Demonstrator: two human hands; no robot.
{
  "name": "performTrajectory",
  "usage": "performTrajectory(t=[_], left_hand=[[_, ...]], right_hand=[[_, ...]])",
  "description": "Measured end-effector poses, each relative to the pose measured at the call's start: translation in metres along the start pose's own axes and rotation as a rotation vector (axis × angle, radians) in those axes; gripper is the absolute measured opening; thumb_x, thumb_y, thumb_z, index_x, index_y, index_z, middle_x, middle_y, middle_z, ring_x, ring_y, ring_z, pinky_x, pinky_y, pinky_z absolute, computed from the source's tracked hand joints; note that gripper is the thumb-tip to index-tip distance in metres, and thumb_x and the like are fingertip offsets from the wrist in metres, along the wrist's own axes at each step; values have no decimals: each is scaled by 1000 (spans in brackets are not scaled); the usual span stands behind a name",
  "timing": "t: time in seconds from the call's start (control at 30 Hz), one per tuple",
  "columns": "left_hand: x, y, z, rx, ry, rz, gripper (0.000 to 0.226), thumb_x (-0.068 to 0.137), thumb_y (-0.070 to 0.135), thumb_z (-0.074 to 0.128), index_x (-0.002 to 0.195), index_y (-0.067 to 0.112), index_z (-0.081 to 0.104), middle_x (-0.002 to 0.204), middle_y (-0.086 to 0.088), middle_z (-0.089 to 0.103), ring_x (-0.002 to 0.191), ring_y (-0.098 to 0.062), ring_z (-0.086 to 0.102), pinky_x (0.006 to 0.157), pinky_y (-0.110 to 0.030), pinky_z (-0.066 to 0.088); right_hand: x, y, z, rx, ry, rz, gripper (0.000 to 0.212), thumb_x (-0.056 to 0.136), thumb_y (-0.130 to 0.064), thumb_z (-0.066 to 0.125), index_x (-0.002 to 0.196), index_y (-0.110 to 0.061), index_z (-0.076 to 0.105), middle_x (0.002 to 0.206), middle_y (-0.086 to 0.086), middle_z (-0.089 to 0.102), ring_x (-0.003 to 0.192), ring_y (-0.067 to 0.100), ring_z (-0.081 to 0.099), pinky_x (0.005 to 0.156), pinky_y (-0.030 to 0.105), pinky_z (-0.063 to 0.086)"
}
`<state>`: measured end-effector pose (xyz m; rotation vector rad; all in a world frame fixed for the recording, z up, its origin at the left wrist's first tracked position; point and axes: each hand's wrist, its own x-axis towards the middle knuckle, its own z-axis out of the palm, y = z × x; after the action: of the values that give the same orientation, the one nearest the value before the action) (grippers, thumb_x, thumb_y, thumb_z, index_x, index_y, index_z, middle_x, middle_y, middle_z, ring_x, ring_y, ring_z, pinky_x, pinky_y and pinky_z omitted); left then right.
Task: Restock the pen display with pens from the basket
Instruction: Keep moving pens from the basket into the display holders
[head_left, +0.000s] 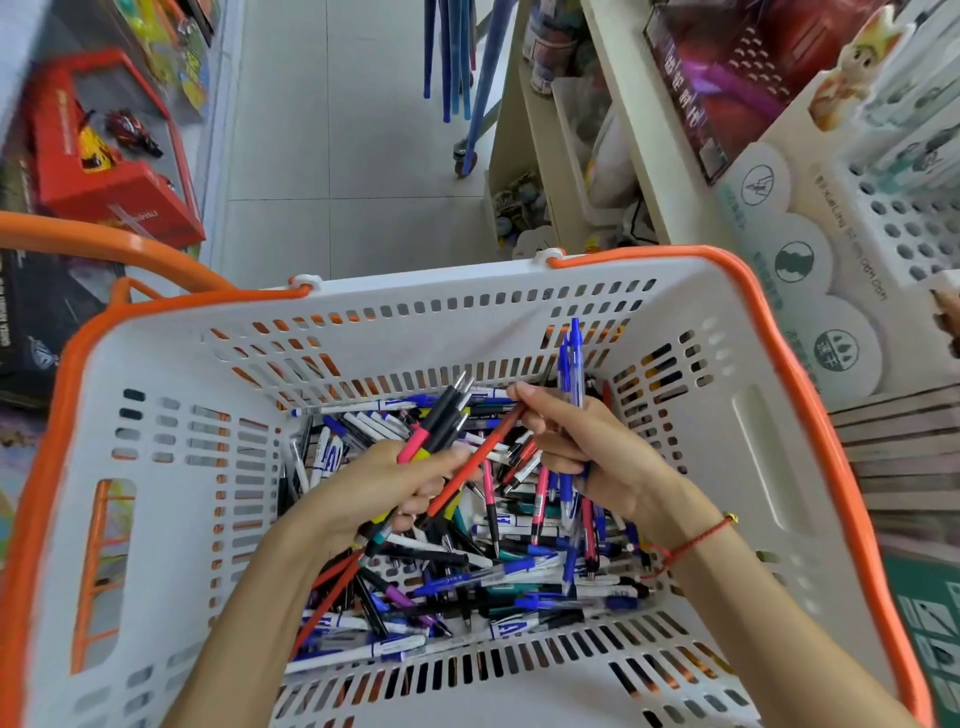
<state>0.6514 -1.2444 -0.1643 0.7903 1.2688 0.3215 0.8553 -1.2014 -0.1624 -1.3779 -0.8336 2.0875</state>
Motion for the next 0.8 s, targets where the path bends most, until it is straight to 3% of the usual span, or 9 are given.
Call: performTrajectory(t=[0.1,0.17,0.23,0.3,0.4,0.5,0.63,0.7,0.8], left_hand=[[3,1,2,13,107,83,32,89,53,52,92,33,77,71,7,55,56,-4,48,60,-18,43],[1,2,5,44,54,88,33,89,53,50,99,32,73,91,15,69,75,4,60,78,-20,41],[0,4,10,26,-69,96,38,88,52,48,106,27,71,99,12,74,92,-1,66,85,-25,42],[0,6,14,-67,-104,99,40,86,49,50,101,19,72,76,7,69,71,-9,63,74,-25,46],[2,6,10,-192,-40,79,36,85,46,53,79,15,71,55,4,39,50,-10,41,56,-17,44],[3,4,7,-233,-6,44,44,87,45,55,93,5,70,63,3,57,57,-9,56,58,-18,48],[8,4,6,-429,101,28,37,99,33,48,108,0,63,98,-3,76,86,-11,73,63,-20,57],[9,5,4,-568,199,54,26,101,26,47,101,4,61,85,-5,75,72,-13,72,65,-24,60],[16,-2,0,-474,333,123,20,100,21,51,105,5,63,60,4,56,50,-7,53,54,-21,52]], right_hand=[[-2,-3,0,97,-54,91,23,96,-21,57,80,-15,72,61,-5,48,41,3,21,40,16,14],[-3,-1,5,191,-86,132,20,94,-20,57,83,-13,72,60,-5,46,38,3,23,38,14,16],[-3,1,9,248,-96,147,18,93,-20,57,85,-11,70,59,-5,43,37,2,24,37,13,17],[-2,3,10,268,-95,173,16,93,-20,55,92,-10,68,60,-5,39,38,3,24,38,13,17],[-2,4,8,301,-121,232,23,96,-22,52,113,-8,58,64,-6,33,42,3,23,42,16,15],[-2,3,3,383,-248,264,16,94,-18,53,107,-8,54,66,-5,34,46,4,26,40,15,23],[1,5,-7,612,-465,374,14,83,-15,55,94,-7,50,75,4,42,56,10,30,45,20,34],[0,2,-8,527,-449,397,12,87,-13,52,96,-7,49,76,4,45,54,9,35,44,19,35],[-7,-5,-7,17,-408,341,14,97,-17,45,104,-7,53,75,-1,47,54,5,42,43,14,36]])
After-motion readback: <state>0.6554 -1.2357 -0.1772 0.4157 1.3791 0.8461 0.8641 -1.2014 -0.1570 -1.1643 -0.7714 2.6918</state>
